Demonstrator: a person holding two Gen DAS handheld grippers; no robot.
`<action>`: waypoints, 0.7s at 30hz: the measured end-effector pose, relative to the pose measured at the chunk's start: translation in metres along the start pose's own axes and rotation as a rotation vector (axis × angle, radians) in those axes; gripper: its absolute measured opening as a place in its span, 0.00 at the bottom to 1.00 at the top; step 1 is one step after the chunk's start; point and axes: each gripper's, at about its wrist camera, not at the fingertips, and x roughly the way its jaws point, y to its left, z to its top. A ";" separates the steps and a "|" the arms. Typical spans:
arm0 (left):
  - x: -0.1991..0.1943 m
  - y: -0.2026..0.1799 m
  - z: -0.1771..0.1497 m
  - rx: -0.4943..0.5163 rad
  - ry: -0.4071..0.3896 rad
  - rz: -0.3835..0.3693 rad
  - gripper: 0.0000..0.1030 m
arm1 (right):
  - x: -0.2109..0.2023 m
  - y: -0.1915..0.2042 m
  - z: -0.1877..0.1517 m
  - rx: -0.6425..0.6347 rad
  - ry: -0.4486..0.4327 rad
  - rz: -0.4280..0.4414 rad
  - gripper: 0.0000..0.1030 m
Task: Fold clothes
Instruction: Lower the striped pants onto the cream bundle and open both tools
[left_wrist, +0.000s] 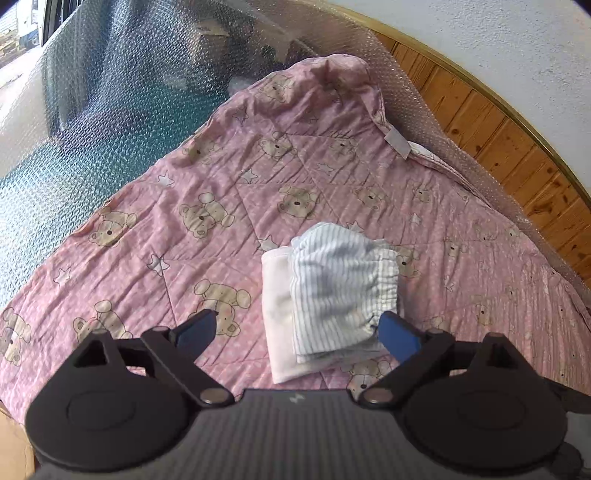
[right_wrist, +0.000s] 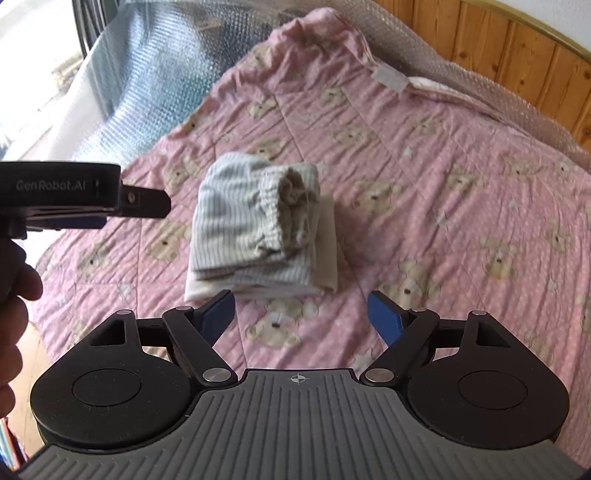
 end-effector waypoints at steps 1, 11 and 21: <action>-0.006 -0.003 -0.003 0.006 -0.006 0.011 1.00 | -0.002 0.001 -0.004 0.003 0.014 0.004 0.80; -0.057 -0.020 -0.024 -0.076 -0.052 0.014 1.00 | -0.056 0.010 -0.019 -0.061 -0.032 0.003 0.86; -0.094 -0.032 -0.051 -0.080 -0.078 0.087 1.00 | -0.084 0.008 -0.033 -0.060 -0.065 0.043 0.87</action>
